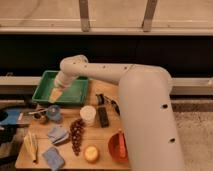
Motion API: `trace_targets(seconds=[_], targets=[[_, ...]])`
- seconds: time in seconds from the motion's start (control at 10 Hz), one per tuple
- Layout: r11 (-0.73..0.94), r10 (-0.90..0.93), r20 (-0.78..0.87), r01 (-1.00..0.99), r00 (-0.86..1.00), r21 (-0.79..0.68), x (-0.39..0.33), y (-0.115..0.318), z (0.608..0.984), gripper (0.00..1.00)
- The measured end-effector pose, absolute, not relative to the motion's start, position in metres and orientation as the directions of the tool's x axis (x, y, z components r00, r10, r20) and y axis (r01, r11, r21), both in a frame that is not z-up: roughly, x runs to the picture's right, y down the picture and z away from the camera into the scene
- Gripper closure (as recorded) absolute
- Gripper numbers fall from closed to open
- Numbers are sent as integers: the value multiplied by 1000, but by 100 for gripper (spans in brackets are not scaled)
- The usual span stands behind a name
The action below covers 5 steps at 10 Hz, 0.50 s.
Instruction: Place fork in metal cup
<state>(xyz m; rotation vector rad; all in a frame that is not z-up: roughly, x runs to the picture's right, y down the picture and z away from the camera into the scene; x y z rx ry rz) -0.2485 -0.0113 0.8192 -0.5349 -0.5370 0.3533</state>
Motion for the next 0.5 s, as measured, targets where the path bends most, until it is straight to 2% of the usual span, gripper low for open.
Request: trace_targets(seconds=[0.5], targets=[[780,604,240,-503,760,-372,-142,-39,823,20]])
